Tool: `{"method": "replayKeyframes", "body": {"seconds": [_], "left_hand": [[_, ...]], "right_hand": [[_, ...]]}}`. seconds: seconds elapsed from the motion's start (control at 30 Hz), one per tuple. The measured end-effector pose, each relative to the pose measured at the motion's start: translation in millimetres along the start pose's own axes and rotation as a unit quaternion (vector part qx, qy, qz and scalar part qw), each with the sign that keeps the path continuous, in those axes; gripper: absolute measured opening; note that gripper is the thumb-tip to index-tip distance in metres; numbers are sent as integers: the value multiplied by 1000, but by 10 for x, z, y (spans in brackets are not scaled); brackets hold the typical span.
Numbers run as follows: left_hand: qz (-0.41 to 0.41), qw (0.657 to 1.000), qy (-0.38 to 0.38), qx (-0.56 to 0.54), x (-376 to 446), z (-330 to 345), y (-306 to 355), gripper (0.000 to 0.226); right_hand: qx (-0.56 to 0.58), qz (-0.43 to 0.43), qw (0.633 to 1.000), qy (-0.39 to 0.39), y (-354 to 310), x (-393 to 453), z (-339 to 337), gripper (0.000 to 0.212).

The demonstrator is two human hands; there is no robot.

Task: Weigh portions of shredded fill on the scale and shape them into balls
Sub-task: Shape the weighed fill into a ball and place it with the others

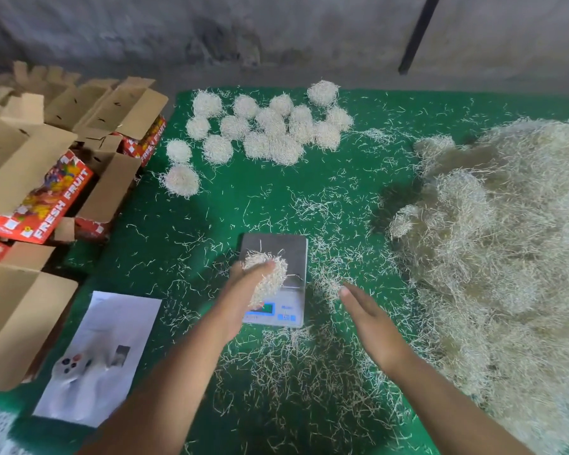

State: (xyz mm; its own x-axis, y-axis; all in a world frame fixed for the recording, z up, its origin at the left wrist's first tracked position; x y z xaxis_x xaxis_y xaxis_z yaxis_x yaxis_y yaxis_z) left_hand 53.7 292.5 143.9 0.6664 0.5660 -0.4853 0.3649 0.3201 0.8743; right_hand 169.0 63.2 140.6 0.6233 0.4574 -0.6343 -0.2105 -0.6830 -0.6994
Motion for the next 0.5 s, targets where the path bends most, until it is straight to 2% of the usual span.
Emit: {"method": "replayKeyframes", "body": {"seconds": [0.03, 0.1, 0.2, 0.37, 0.5], "left_hand": [[-7, 999, -4, 34, 148, -74, -12, 120], [-17, 993, -10, 117, 453, -175, -20, 103], [-2, 976, -22, 215, 850, -187, -23, 89], [55, 917, -40, 394, 1264, -57, -83, 85], [62, 879, -58, 468, 1379, -35, -152, 78]], "right_hand": [[3, 28, 1000, 11, 111, 36, -54, 78], [6, 71, 997, 21, 305, 69, -145, 80], [26, 114, 993, 33, 538, 83, -214, 89], [14, 159, 986, 46, 796, 96, -223, 92], [11, 177, 983, 54, 913, 124, -233, 89]]}}
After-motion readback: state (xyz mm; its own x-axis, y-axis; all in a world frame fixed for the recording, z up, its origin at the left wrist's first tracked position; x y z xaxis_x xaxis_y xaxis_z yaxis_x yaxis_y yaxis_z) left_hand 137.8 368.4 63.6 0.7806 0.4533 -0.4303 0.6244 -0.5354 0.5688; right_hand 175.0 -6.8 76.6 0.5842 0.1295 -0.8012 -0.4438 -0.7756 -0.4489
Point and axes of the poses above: each hand's wrist, its own x-axis towards the middle knuckle, its own z-axis out of the palm, y = z × x, the point moved 2 cm from there along x, towards the middle knuckle, and after that the axes turned 7 degrees about z, right-handed, at the moved point
